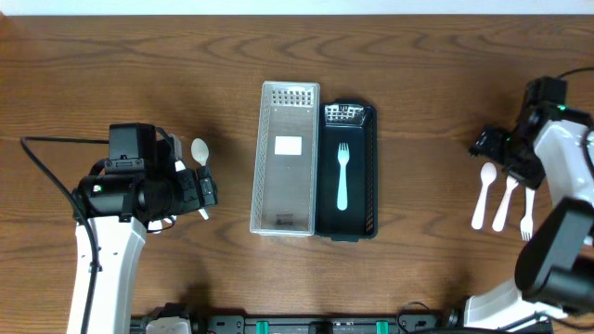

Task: Pack container
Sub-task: 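Move right gripper to the white spoon and grasp it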

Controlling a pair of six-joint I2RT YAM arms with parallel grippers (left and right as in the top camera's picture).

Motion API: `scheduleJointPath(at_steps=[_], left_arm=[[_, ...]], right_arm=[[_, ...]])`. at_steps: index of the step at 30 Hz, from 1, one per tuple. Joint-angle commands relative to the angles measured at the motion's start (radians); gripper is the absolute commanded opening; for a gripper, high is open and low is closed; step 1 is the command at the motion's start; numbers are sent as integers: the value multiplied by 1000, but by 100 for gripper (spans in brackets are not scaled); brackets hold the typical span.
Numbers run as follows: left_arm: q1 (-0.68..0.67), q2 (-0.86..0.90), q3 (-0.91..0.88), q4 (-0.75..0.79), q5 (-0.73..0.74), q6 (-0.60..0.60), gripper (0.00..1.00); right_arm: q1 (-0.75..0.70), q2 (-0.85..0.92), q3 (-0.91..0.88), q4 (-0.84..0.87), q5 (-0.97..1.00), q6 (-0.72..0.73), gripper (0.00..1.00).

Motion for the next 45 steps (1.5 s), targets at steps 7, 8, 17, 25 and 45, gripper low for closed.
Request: scheduleJointPath(at_steps=[7,8,17,25,45], left_arm=[[4,-8,15,-3,-5,5,95],[4,-8,15,-3,-5,5,95],[4,-8,15,-3,-5,5,95],[4,-8,15,-3,-5,5,95],[4,-8,15,-3,-5,5,95]], right_arm=[[-3,154,-12,79,-21,-64,99],[-3,165,-12,86,-29,-73,99],[-3,256,-12,104,-56,-81,99],[-3,257,-12,100,-55,-81,86],[-3,257,-12,100,-55,-81,41]])
